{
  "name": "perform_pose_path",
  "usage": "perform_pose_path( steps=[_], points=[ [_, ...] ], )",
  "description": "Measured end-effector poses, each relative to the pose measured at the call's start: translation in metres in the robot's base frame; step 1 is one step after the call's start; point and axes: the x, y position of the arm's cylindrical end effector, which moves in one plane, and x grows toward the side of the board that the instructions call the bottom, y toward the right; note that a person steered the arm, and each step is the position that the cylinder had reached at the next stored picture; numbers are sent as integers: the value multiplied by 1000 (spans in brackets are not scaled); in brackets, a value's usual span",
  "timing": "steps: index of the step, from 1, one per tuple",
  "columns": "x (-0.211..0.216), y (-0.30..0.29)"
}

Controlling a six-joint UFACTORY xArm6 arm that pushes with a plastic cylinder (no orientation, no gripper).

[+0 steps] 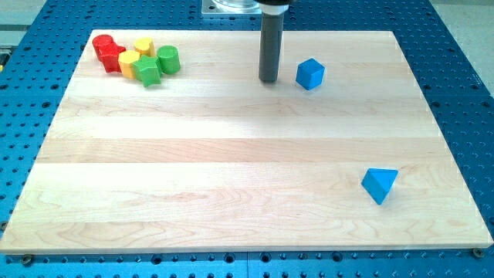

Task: Move the cube towards the triangle

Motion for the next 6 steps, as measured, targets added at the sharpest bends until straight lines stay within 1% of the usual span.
perform_pose_path(
  steps=[1,2,3,4,5,6],
  points=[
    [21,47],
    [128,49],
    [78,4],
    [7,-11],
    [13,53],
    [91,62]
  ],
)
